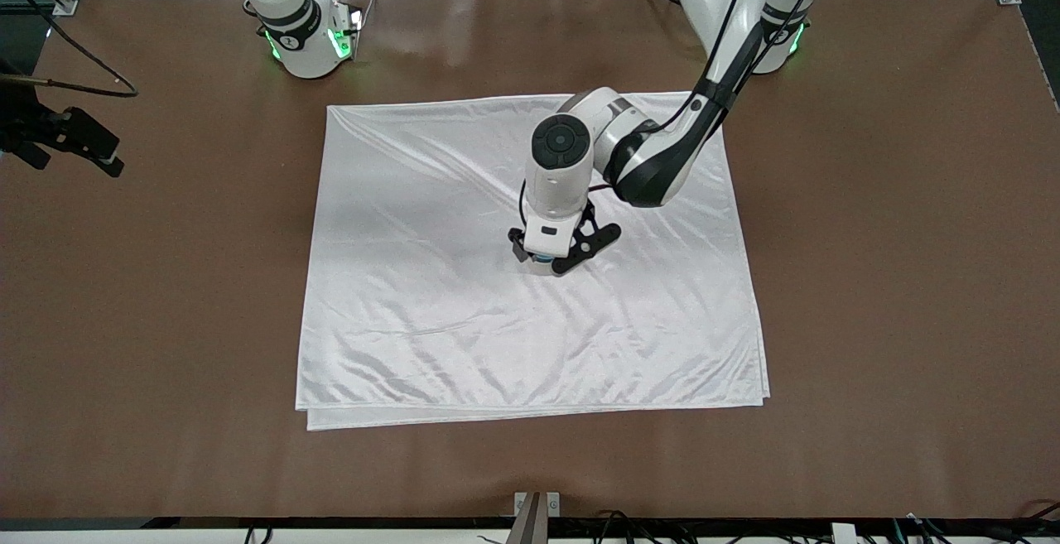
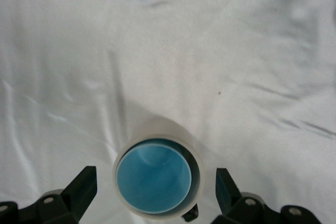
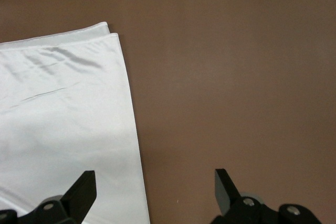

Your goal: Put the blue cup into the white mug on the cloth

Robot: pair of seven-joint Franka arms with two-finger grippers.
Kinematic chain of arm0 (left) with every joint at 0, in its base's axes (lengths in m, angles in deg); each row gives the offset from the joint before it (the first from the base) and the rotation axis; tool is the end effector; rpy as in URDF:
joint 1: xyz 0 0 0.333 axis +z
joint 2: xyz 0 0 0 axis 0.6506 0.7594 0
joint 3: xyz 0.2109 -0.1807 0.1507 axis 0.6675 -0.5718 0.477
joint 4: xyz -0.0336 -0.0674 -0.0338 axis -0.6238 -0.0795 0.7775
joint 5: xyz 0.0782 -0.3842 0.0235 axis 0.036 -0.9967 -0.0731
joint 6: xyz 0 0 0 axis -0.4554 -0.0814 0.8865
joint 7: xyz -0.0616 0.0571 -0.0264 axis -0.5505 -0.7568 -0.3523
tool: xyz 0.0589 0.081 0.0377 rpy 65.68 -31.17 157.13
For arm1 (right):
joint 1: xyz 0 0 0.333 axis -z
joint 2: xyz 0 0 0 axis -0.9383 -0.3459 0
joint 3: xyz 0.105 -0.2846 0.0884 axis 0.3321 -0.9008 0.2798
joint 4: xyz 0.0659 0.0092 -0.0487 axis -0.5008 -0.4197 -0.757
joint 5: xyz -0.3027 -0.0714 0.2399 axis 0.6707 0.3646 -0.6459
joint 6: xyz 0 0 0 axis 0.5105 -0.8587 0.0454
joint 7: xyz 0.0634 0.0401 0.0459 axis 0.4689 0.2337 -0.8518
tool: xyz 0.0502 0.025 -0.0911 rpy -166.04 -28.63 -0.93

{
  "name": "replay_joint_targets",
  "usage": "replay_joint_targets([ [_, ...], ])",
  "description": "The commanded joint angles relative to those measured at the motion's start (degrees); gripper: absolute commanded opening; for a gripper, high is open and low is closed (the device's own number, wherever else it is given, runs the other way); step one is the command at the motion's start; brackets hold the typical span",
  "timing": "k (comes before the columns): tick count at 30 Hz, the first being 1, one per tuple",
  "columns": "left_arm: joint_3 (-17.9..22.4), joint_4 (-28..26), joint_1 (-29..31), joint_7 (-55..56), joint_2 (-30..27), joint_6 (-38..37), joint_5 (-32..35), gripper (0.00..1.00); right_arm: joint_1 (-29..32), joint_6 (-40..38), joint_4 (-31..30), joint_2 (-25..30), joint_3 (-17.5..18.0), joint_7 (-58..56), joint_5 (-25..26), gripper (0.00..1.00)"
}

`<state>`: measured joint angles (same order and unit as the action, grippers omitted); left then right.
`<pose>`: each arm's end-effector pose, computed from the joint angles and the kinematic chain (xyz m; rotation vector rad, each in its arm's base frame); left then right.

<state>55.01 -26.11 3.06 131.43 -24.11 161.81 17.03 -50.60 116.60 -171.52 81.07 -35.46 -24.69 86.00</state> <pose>0.5292 -0.4939 0.3149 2.9828 0.8893 0.0369 0.5296 -0.0140 0.6362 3.0947 -0.1811 0.1966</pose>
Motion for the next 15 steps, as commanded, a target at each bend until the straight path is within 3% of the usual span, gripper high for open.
replay_joint_targets([
  [1, 3.3, -0.9, 0.6, -4.5, -3.0, -0.7, 2.0, 1.0, -1.0, -0.2, 0.6, 0.6, -0.2, 0.6, -0.9, 1.0],
  [3, 4.7, -1.0, 1.0, -8.5, -4.6, -1.5, 2.0, 1.0, -3.8, -0.6, 0.7, 0.6, -2.9, 0.7, -0.9, 1.0],
  [8, 6.2, -1.1, 5.7, -18.8, -7.0, -5.1, 2.0, 1.0, -15.7, -1.5, 1.0, 0.6, -15.3, 0.8, -0.8, 1.0],
  [15, 6.1, -1.1, 14.3, -33.4, -9.4, -7.0, 1.5, 1.0, -15.3, -1.5, 1.7, 0.5, -15.7, 0.4, -0.8, 1.0],
])
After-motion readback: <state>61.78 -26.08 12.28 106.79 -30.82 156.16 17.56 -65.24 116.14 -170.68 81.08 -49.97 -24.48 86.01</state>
